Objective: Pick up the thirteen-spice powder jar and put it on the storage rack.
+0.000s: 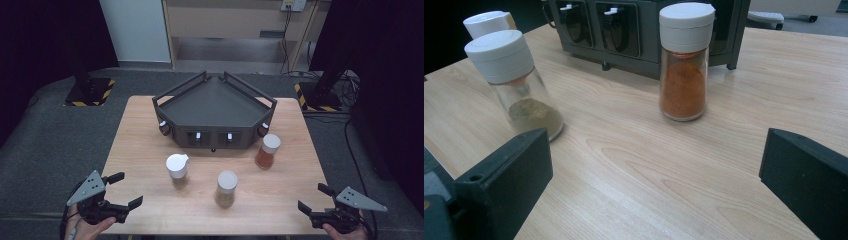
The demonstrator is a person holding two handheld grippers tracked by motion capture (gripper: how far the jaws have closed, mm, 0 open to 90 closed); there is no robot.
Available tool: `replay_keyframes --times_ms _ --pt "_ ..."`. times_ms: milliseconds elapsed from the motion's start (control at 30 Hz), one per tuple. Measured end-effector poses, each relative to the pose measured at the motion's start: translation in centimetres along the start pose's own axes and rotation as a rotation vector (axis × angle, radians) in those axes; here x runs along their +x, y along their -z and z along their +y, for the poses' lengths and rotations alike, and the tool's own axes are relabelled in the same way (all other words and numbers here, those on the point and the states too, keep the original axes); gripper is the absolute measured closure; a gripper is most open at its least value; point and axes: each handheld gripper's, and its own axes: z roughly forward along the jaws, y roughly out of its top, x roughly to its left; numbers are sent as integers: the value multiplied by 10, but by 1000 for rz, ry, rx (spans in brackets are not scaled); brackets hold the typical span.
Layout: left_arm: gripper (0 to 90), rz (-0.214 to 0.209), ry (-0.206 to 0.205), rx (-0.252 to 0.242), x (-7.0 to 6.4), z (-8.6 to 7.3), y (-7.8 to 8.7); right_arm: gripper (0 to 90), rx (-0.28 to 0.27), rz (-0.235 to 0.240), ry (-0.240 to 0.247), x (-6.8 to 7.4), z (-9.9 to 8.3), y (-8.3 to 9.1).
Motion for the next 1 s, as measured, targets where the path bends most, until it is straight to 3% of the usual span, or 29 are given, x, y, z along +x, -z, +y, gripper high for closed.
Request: replay_keyframes --times_ms 433,867,1000 --pt "5 -11 -21 58 4 29 -5 15 6 3 4 0 1 -1" --pt "12 -68 -45 106 17 51 -25 18 -2 3 5 0 0 0" --pt "14 -76 -70 127 20 58 -31 19 -1 6 7 0 0 0"
